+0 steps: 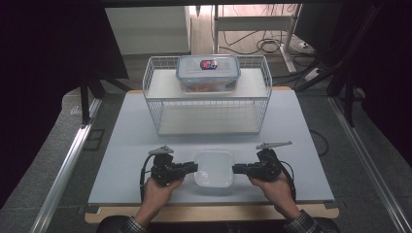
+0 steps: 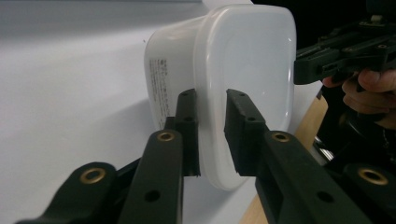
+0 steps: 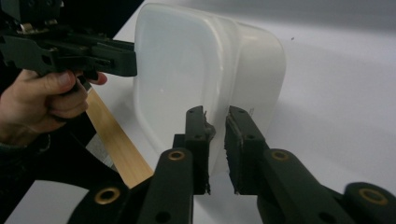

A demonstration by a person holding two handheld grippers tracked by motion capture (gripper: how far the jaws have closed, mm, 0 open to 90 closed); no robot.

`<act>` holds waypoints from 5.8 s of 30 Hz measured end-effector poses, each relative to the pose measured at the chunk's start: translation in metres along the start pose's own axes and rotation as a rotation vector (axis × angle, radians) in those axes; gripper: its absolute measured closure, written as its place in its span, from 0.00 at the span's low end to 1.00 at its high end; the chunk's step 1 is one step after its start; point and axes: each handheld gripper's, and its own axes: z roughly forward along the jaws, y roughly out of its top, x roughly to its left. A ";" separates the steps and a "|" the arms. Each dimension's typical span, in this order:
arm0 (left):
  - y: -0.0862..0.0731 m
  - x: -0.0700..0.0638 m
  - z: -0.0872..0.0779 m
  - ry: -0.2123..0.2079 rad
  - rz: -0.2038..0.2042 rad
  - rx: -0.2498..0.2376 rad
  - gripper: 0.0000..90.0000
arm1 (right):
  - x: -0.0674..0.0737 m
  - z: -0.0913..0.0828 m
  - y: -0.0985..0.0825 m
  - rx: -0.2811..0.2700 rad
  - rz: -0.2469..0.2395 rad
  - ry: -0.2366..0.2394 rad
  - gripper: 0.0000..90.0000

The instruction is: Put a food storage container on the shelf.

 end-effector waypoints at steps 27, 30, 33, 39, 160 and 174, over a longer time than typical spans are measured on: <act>0.056 -0.032 -0.029 0.103 0.184 -0.118 0.87 | 0.017 -0.025 0.045 -0.162 -0.223 -0.021 0.89; 0.065 -0.033 -0.033 0.102 0.195 -0.131 0.87 | 0.018 -0.027 0.055 -0.173 -0.235 -0.018 0.89; 0.073 -0.034 -0.036 0.108 0.206 -0.138 0.87 | 0.021 -0.030 0.064 -0.183 -0.247 -0.021 0.89; 0.091 -0.038 -0.044 0.122 0.232 -0.162 0.87 | 0.026 -0.035 0.082 -0.207 -0.268 -0.029 0.89; 0.298 -0.022 -0.053 0.271 0.259 -0.275 0.46 | 0.038 -0.040 0.294 -0.409 -0.270 -0.291 0.57; 0.250 -0.031 -0.054 0.187 0.405 -0.242 0.13 | 0.035 -0.052 0.256 -0.377 -0.370 -0.234 0.20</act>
